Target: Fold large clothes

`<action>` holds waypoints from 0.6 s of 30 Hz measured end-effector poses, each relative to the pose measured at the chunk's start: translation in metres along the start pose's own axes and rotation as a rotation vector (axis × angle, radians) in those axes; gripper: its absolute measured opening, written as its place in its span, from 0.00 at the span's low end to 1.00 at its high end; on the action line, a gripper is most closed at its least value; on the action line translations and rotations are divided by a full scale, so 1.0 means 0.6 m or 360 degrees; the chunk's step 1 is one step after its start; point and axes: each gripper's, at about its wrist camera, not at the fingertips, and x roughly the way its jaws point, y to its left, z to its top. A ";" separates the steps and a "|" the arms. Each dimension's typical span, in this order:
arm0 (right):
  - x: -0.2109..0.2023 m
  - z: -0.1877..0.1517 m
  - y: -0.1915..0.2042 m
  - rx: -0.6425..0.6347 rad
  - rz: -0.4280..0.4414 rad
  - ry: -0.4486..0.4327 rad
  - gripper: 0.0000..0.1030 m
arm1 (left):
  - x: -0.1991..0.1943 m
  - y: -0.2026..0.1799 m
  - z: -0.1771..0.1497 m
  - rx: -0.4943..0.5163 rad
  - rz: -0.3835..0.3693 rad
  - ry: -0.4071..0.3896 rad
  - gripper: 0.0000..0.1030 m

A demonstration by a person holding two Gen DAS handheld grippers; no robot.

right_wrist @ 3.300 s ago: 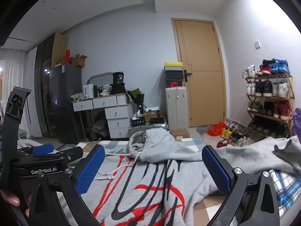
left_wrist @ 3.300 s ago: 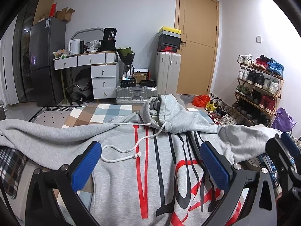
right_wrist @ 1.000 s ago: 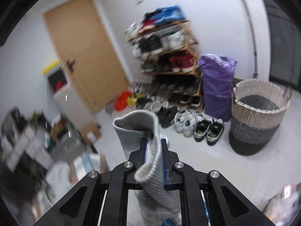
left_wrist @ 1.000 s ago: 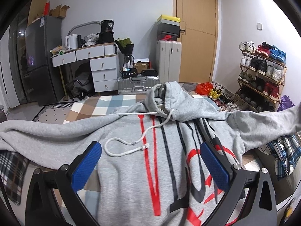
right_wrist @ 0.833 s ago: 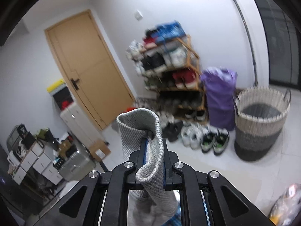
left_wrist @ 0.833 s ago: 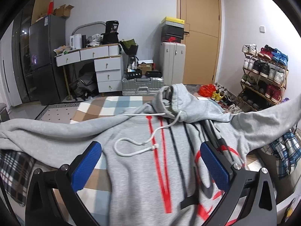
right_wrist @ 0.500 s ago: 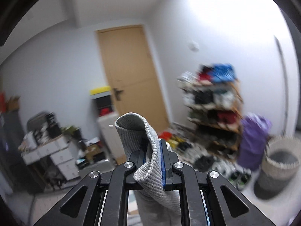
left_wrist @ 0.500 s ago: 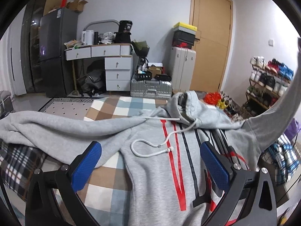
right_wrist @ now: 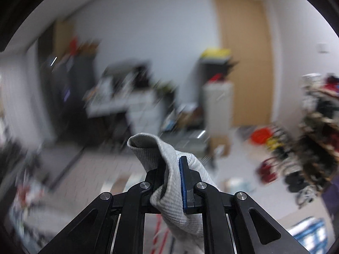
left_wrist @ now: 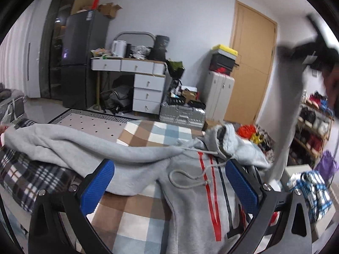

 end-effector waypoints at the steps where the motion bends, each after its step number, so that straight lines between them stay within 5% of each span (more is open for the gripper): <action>1: 0.035 -0.031 0.022 -0.0040 0.0026 0.0091 0.11 | -0.002 0.005 0.002 -0.0016 0.0015 -0.0019 0.99; 7: 0.277 -0.242 0.125 -0.0097 0.0185 0.0661 0.11 | 0.000 0.035 0.006 -0.0141 0.0074 -0.0050 0.99; 10: 0.346 -0.317 0.157 -0.0119 0.0272 0.0816 0.15 | 0.010 0.048 0.007 -0.0179 0.0087 -0.0036 0.99; 13: 0.388 -0.360 0.174 -0.0072 0.0350 0.0985 0.36 | 0.016 0.054 0.006 -0.0188 0.0096 -0.0027 0.99; 18: 0.344 -0.370 0.153 0.0120 0.0620 0.0959 0.60 | 0.018 0.053 0.003 -0.0178 0.0089 -0.0014 0.99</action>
